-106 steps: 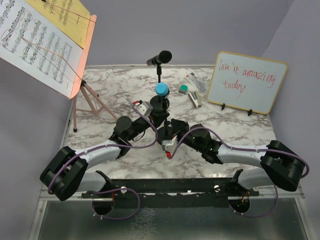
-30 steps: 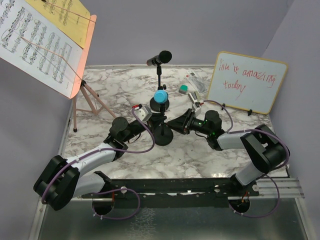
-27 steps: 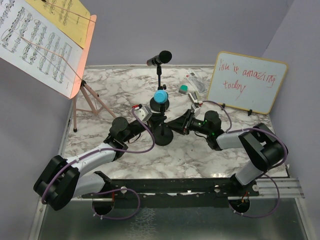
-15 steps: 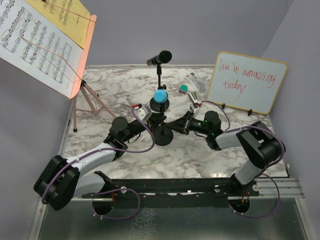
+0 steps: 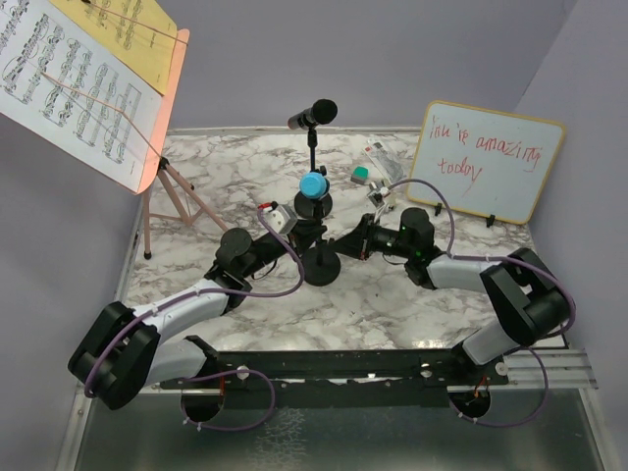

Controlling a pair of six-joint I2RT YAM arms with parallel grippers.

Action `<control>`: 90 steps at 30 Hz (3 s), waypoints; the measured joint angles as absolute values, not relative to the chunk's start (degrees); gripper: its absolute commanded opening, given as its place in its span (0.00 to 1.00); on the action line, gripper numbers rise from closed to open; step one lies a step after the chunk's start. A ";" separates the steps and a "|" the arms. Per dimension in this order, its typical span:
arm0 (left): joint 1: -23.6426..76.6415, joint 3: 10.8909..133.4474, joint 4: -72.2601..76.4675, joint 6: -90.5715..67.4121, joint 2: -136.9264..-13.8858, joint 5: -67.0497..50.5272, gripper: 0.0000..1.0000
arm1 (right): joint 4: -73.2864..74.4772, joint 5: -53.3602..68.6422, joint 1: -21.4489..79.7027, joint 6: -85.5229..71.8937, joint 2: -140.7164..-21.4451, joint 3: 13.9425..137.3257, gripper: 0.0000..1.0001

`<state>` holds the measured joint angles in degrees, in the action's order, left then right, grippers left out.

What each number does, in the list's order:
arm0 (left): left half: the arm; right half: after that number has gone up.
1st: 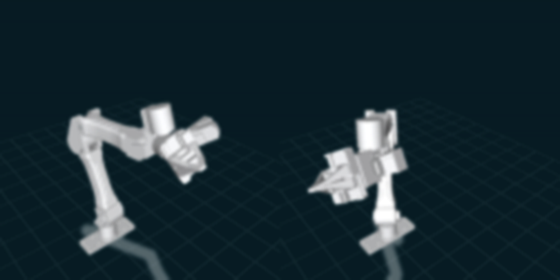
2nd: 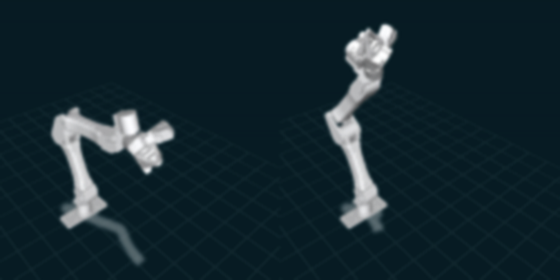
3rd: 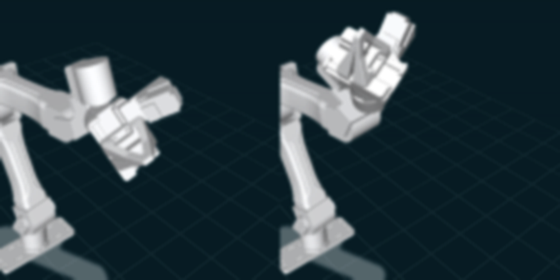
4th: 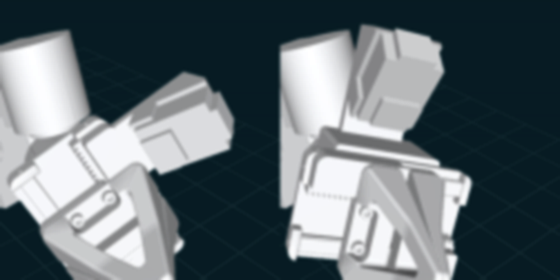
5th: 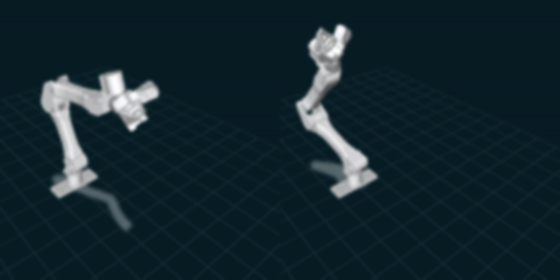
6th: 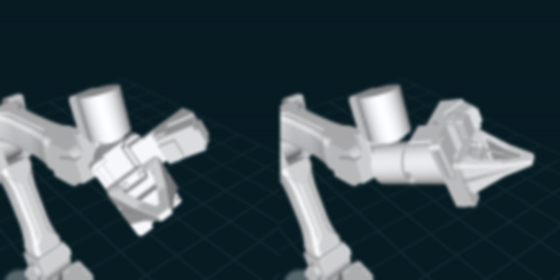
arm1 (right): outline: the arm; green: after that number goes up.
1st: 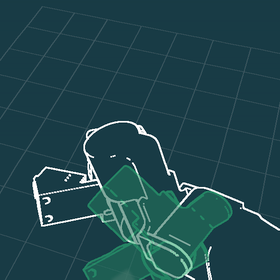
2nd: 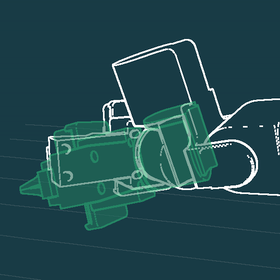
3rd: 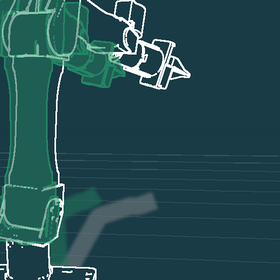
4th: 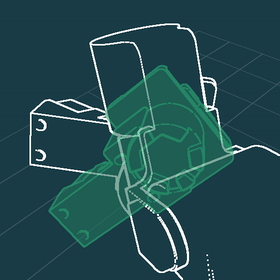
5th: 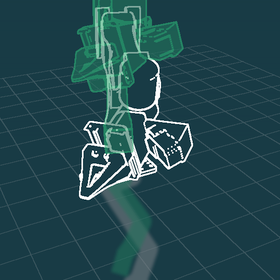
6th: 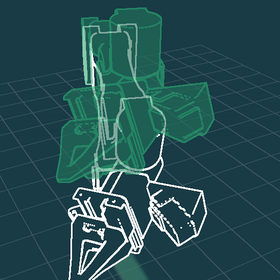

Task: Pack up the instrument practice props
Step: Unscrew the knob on the microphone stand.

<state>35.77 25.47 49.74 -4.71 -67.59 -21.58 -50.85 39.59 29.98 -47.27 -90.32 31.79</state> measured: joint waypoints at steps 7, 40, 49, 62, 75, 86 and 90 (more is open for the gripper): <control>35.83 25.91 50.57 -5.21 -68.75 -21.82 0.00 | -40.14 40.40 31.11 -12.43 -84.84 33.76 0.00; 34.92 27.00 50.43 -5.98 -70.19 -19.97 0.00 | -25.65 9.69 43.99 52.38 -74.43 32.25 0.51; 34.81 27.11 50.30 -5.89 -70.19 -20.29 0.00 | -25.56 11.18 39.68 9.74 -69.93 34.00 0.71; 34.61 27.53 49.65 -5.93 -70.35 -20.64 0.00 | -17.91 4.40 37.76 -44.18 -74.32 40.91 0.69; 34.57 27.53 49.63 -5.93 -70.32 -20.75 0.00 | -16.56 8.25 37.76 -64.77 -80.68 40.16 0.53; 34.57 27.53 49.60 -5.93 -70.28 -20.80 0.00 | -25.08 10.52 37.65 -72.97 -80.88 35.94 0.42; 34.57 27.53 49.58 -5.96 -70.28 -20.78 0.00 | -27.94 12.99 37.54 -76.36 -81.80 34.92 0.43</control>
<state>34.57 27.53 49.58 -5.96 -70.28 -20.78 -27.94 12.99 37.54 -76.36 -81.80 34.92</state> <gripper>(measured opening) 0.104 0.426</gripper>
